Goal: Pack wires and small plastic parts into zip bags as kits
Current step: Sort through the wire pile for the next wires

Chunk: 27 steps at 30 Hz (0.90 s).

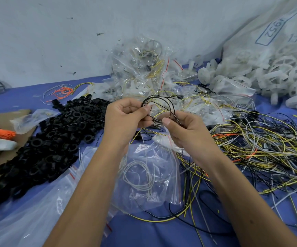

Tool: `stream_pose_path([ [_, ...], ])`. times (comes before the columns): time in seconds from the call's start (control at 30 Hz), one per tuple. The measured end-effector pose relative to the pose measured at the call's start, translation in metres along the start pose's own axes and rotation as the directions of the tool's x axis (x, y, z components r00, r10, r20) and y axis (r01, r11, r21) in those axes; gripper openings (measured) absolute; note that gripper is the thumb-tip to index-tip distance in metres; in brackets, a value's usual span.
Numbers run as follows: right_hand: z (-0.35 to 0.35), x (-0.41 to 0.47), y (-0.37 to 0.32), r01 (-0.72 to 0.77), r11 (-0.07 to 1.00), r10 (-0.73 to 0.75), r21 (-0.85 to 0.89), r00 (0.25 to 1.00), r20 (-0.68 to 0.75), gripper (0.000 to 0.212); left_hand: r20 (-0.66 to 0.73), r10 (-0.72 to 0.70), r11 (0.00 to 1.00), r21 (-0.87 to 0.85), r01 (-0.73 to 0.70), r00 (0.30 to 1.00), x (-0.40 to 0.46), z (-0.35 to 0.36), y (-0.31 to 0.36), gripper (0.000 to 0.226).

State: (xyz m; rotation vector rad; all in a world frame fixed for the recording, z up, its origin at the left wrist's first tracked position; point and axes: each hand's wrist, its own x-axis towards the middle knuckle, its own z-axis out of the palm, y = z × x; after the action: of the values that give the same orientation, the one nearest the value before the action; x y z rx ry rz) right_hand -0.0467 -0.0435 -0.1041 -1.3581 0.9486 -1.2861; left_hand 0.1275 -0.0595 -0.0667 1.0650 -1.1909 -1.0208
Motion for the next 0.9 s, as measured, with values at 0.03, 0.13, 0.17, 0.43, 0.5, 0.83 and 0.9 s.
stream_pose_path([
  [0.03, -0.001, 0.001, 0.000, 0.010, 1.000, -0.010, -0.006, 1.000, -0.026, 0.013, 0.009, -0.024, 0.999, 0.032, 0.024, 1.000, 0.001, -0.002, 0.001, 0.009],
  [0.13, -0.001, 0.002, 0.001, 0.049, 0.999, -0.049, -0.002, 0.996, -0.073, 0.017, 0.028, -0.087, 0.983, 0.167, 0.081, 0.996, 0.003, -0.007, 0.002, 0.012],
  [0.17, -0.001, 0.002, 0.002, 0.062, 0.998, -0.063, -0.019, 0.995, -0.073, 0.016, 0.033, -0.100, 0.971, 0.222, 0.090, 0.994, 0.003, -0.009, 0.003, 0.013],
  [0.43, 0.001, 0.000, 0.008, 0.148, 0.868, -0.172, -0.475, 0.985, -0.008, 0.053, 0.159, -0.097, 0.805, 0.593, -0.017, 0.983, 0.000, -0.009, 0.008, 0.016],
  [0.5, 0.001, -0.002, 0.007, 0.181, 0.819, -0.193, -0.544, 0.981, 0.035, 0.055, 0.168, -0.086, 0.787, 0.616, -0.036, 0.982, -0.001, -0.009, 0.010, 0.017],
  [0.83, 0.000, 0.000, -0.001, 0.165, 0.972, -0.171, -0.170, 0.985, -0.021, 0.039, 0.129, -0.082, 0.983, 0.175, 0.059, 0.988, 0.001, -0.014, 0.016, 0.014],
  [0.9, 0.001, 0.000, 0.000, 0.103, 0.991, -0.104, -0.080, 0.994, -0.013, 0.038, 0.128, -0.063, 0.985, 0.167, 0.041, 0.990, 0.001, -0.015, 0.016, 0.011],
])
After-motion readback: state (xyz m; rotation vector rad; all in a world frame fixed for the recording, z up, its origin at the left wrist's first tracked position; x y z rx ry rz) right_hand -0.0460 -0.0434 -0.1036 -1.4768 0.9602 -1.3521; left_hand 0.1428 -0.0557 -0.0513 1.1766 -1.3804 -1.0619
